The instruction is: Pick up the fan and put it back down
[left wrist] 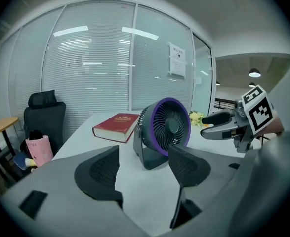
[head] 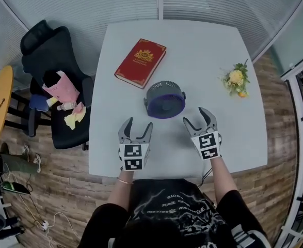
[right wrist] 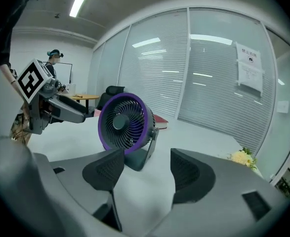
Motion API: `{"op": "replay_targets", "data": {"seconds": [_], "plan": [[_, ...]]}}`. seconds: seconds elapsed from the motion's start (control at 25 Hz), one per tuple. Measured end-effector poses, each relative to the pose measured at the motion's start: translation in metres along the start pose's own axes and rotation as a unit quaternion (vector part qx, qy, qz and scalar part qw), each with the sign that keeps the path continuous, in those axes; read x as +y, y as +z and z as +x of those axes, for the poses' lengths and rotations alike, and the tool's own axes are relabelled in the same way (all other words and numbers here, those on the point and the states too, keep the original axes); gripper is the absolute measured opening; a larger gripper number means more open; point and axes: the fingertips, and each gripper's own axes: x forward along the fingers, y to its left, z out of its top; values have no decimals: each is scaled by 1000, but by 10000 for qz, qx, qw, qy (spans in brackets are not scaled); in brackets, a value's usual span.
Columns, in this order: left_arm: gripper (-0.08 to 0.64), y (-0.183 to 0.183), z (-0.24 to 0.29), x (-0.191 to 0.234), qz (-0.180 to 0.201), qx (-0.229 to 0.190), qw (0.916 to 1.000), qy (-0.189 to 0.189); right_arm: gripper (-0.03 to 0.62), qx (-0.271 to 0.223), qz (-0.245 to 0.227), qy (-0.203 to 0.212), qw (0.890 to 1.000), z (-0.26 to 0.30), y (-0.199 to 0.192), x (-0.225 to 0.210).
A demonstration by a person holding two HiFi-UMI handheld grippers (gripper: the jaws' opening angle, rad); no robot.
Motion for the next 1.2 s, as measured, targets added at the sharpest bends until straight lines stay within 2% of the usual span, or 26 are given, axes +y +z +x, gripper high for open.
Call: {"op": "replay_targets", "data": {"seconds": [0.24,0.44,0.84,0.96,1.2], "plan": [[318,-25,32,5,-120,460,9988,122,299,346,-303,437,9980,35,-19,-6],[318,-41,59,6,-279,701,9971,34,299,523,-282,678,9959,64,-32,-9],[318,-40,100,25,-607,776,9950,133,293,538,-113,1251,9906,111,-32,-8],[318,-39,112,27,-532,787,9955,72,294,521,-63,1452,9880,123,-31,-5],[307,-38,129,32,-287,801,9964,15,274,492,41,1562,9865,137,-33,-3]]}}
